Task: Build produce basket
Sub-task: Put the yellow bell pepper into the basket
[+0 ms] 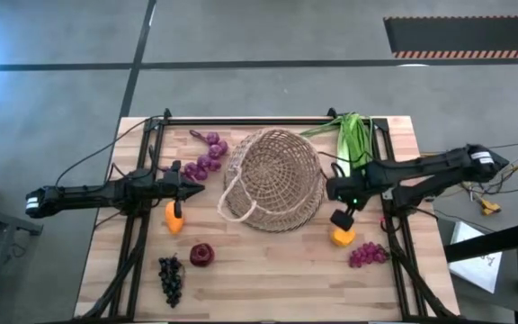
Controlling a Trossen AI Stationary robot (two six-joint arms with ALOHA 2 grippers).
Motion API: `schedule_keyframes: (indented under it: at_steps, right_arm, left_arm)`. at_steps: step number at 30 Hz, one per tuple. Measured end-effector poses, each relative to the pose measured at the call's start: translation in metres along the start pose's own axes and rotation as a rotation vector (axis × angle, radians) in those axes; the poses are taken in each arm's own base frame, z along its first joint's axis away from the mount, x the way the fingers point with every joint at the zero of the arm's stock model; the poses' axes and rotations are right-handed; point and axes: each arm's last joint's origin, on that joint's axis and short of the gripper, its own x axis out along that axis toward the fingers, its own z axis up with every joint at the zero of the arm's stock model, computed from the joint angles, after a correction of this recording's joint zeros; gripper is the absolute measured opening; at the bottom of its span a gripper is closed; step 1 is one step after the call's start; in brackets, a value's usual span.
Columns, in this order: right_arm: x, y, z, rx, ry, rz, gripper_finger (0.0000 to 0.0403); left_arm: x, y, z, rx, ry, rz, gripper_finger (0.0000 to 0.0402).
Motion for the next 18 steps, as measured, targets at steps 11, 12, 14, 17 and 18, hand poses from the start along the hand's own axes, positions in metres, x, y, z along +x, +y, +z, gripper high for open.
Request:
schedule_keyframes:
  at_steps: [11, 12, 14, 17, 18]
  right_arm:
    - [0.026, 0.044, -0.033, 0.022, 0.038, -0.117, 0.037]
    - [0.029, 0.046, -0.034, 0.026, 0.028, -0.138, 0.037]
    - [0.034, 0.049, -0.036, 0.018, 0.032, -0.162, 0.037]
    - [0.045, 0.053, -0.035, 0.009, 0.052, -0.195, 0.037]
    - [0.048, 0.054, -0.034, 0.01, 0.058, -0.207, 0.037]
  left_arm:
    - [0.0, 0.0, 0.0, 0.0, 0.0, 0.0, 0.0]
    - [0.0, 0.0, 0.0, 0.0, 0.0, 0.0, 0.0]
    - [0.0, 0.0, 0.0, 0.0, 0.0, 0.0, 0.0]
    - [0.0, 0.0, 0.0, 0.0, 0.0, 0.0, 0.0]
    - [0.0, 0.0, 0.0, 0.0, 0.0, 0.0, 0.0]
